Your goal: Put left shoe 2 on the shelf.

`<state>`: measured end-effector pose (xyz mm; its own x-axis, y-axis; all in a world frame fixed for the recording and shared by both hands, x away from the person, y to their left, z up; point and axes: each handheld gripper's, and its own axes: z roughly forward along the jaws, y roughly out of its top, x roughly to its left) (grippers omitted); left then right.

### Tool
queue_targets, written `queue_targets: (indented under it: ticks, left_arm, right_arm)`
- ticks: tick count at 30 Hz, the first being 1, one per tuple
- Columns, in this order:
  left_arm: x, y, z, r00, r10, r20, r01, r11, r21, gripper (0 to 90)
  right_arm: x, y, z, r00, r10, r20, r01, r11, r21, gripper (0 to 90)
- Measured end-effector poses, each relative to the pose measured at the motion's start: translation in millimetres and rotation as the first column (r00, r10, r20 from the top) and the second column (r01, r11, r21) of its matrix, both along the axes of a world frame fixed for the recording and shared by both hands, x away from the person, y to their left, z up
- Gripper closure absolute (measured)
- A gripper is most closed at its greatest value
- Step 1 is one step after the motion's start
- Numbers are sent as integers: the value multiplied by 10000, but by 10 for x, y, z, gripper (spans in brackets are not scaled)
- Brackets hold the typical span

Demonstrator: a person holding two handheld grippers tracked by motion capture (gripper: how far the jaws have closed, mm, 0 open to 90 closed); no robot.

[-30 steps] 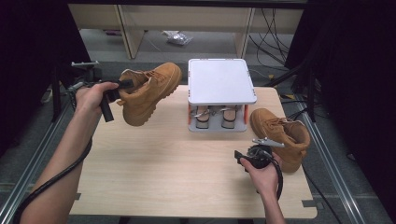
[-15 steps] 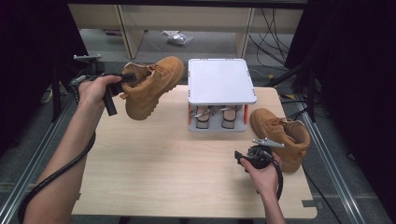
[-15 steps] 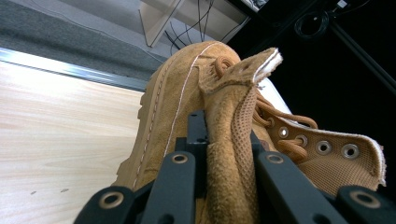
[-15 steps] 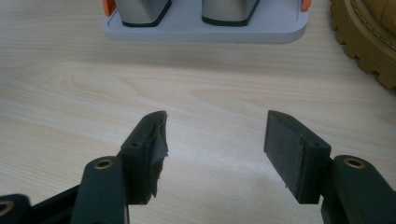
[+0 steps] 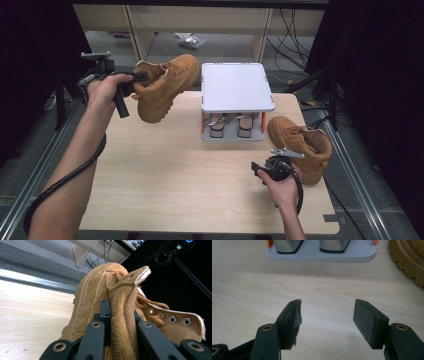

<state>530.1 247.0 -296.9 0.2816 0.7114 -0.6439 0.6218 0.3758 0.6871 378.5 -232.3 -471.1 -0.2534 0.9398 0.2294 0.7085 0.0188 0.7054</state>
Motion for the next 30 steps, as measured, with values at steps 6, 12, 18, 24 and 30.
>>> queue_targets:
  ticks: [6,12,18,24,30]
  left_arm:
    - [27,-40,35,10000,2,-45,-2,10000,20,811]
    - [79,-102,57,10000,-30,-69,30,10000,-23,811]
    - [146,-183,127,9999,-139,-64,139,9999,-31,810]
    - [192,-262,167,9999,-129,-100,128,9998,-164,810]
    - [255,-355,216,10000,-65,-39,64,9999,-144,809]
  right_arm:
    - [2,-8,-5,10000,-57,43,57,10000,15,401]
    - [-4,-4,2,9999,-112,-90,112,9999,35,401]
    - [16,-24,-1,9998,78,166,-71,9993,-379,400]
    - [8,-2,0,9999,-131,15,131,9999,-94,400]
    - [5,-6,-1,10000,-43,-33,44,9999,98,400]
